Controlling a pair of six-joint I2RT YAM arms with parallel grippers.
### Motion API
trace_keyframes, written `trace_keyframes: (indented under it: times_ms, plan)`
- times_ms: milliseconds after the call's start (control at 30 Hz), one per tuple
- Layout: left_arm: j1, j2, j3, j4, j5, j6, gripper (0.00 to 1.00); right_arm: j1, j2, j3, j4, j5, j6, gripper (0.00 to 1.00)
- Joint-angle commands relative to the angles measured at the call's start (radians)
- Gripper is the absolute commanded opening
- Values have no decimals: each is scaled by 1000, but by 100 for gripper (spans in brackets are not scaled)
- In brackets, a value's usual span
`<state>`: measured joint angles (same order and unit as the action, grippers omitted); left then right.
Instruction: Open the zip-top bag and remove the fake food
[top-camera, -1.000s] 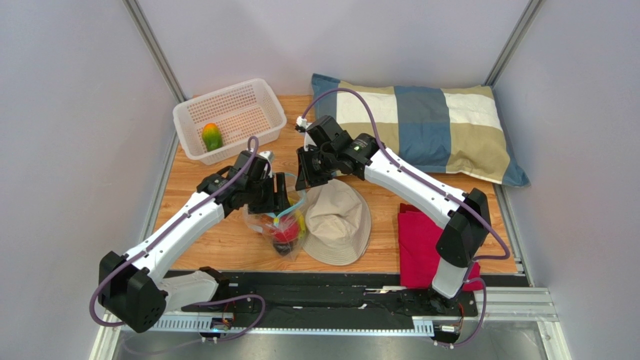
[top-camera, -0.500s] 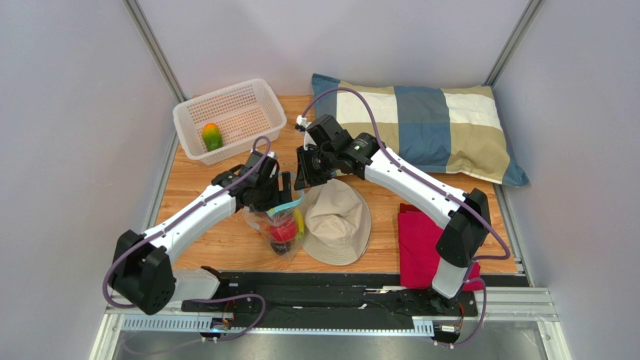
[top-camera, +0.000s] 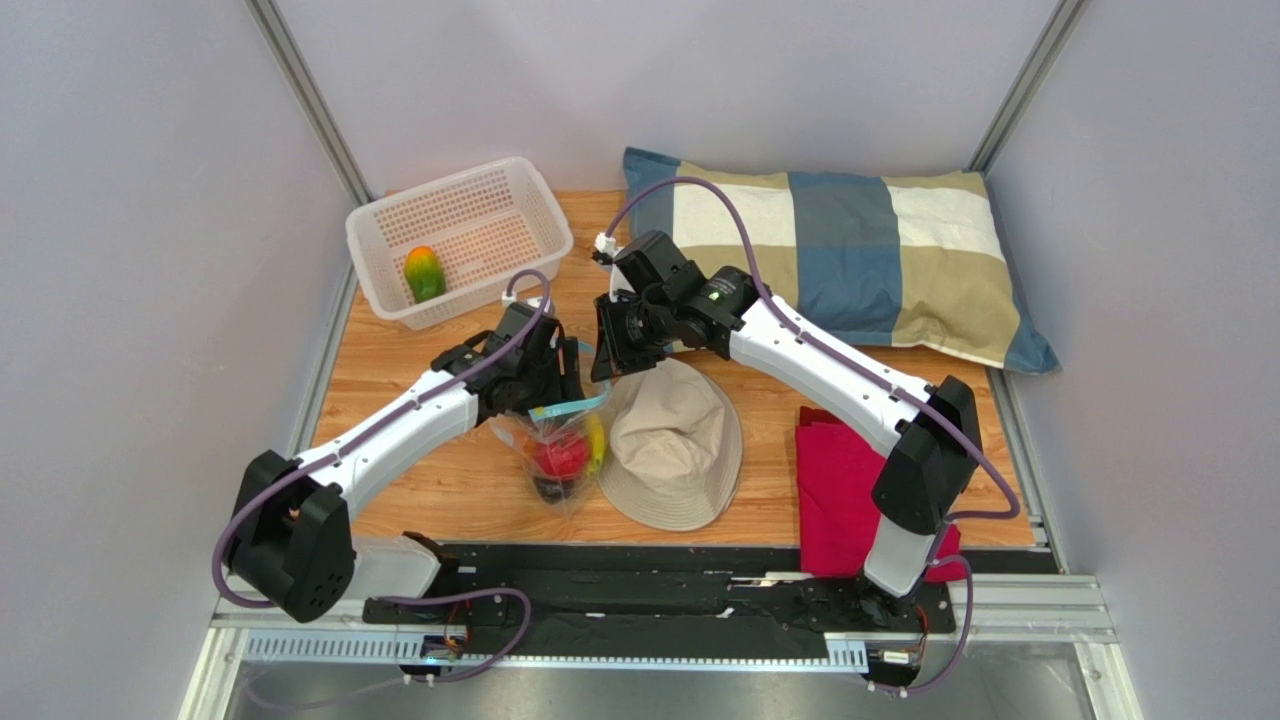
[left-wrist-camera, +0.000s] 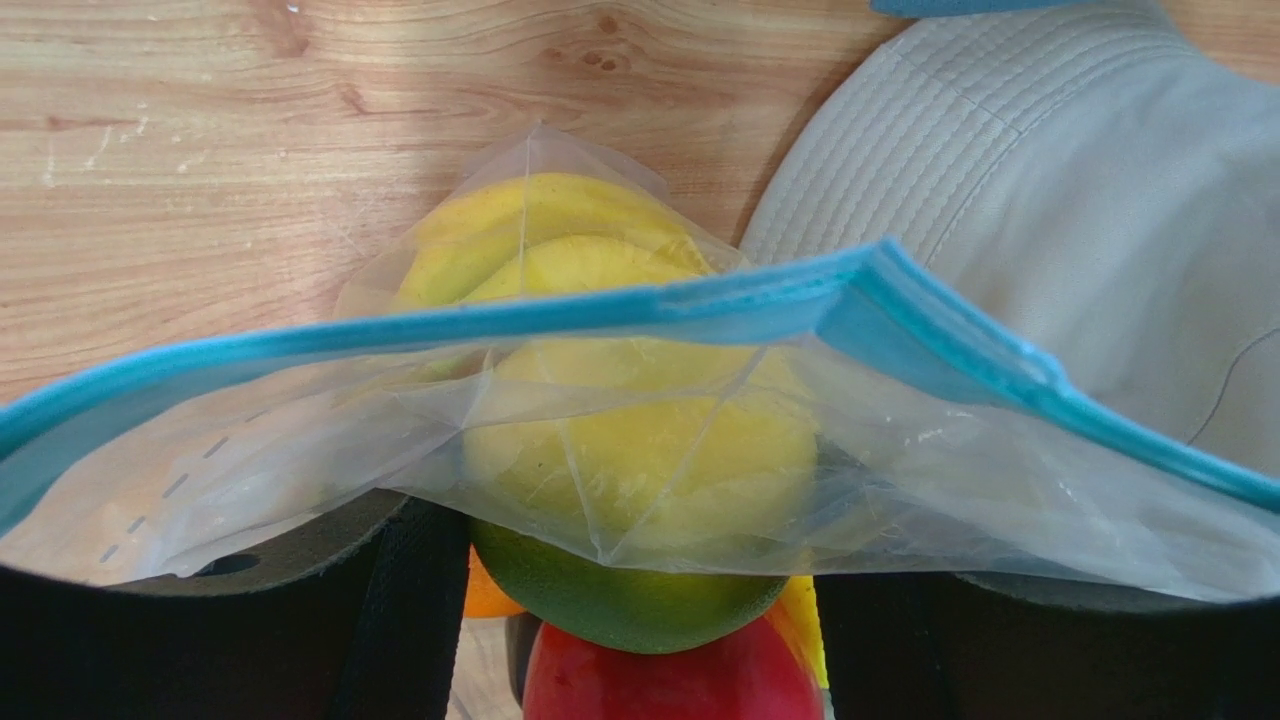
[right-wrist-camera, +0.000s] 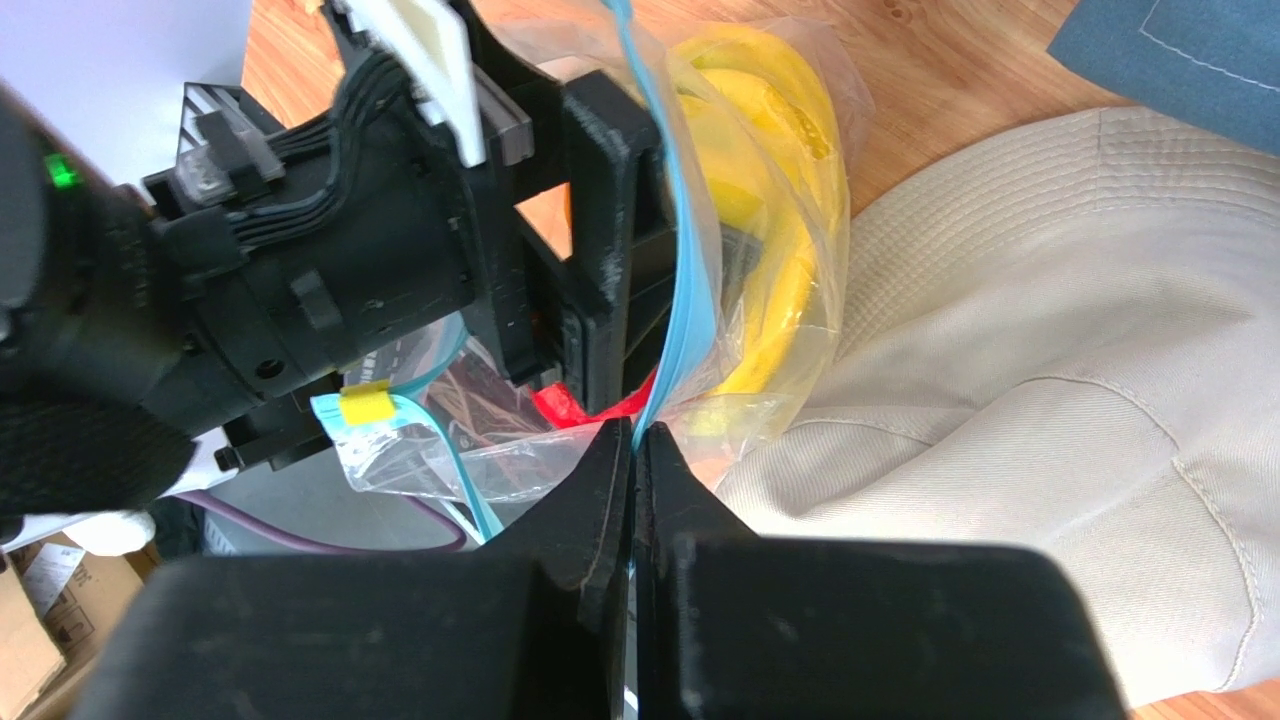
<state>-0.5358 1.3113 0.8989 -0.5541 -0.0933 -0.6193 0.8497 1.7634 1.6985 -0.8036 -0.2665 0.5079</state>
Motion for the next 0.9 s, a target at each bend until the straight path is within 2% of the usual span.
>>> trace_keyframes:
  times_ms: [0, 133, 300, 333, 467, 633, 800, 867]
  plan:
    - [-4, -70, -9, 36, -19, 29, 44, 2, -56, -5, 14, 16, -17, 0]
    - [-13, -142, 17, -30, 41, 36, 22, -1, -45, -2, 14, 24, -26, 0]
    - [-20, -240, 54, -154, 116, 36, 13, -1, -32, 9, 12, 41, -46, 0]
    - [-21, -271, 60, -171, 121, 33, 6, 0, -28, 18, 14, 41, -46, 0]
    - [-21, -339, 51, -202, 177, 23, 2, -1, -10, 38, 15, 46, -48, 0]
    - [-21, -455, 32, -139, 277, 53, 0, -6, 2, 40, 15, 56, -46, 0]
    - [-20, -582, 2, 27, 259, 107, 0, -8, 2, 13, 15, 59, -49, 0]
    - [-18, -586, 5, 68, 198, 115, 0, -8, 1, 7, 17, 61, -52, 0]
